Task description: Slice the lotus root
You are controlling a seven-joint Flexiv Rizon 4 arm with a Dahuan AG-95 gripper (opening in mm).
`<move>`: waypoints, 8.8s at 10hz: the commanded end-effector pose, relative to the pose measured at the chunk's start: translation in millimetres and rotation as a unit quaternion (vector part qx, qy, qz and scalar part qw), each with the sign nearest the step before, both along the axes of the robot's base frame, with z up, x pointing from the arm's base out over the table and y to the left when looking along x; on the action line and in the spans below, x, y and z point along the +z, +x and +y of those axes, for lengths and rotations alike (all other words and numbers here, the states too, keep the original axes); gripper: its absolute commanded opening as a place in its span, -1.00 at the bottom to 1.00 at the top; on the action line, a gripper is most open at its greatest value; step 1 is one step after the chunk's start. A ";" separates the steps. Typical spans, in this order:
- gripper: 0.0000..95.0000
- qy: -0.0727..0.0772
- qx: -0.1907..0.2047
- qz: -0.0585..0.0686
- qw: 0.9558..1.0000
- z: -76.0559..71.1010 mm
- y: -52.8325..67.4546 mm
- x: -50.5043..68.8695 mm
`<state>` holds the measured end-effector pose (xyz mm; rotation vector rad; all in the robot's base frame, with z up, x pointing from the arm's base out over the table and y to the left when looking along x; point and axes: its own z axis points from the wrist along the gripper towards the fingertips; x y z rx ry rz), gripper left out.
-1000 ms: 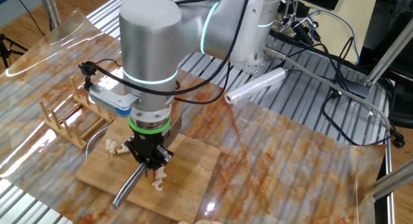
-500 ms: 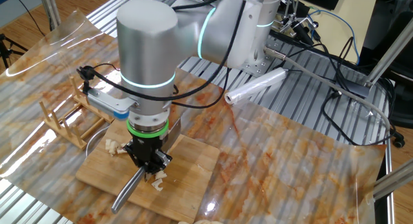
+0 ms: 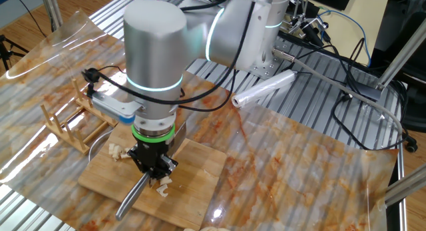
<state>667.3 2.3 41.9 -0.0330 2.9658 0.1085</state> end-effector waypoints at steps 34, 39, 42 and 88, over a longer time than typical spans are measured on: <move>-1.00 0.056 0.010 0.038 0.998 10.7 21.7 58.0; -1.00 0.050 -0.021 0.020 0.998 1.3 28.3 66.6; -1.00 0.042 -0.039 0.001 0.998 0.8 28.0 67.6; -1.00 0.010 0.063 0.023 0.998 -2.8 -5.7 18.3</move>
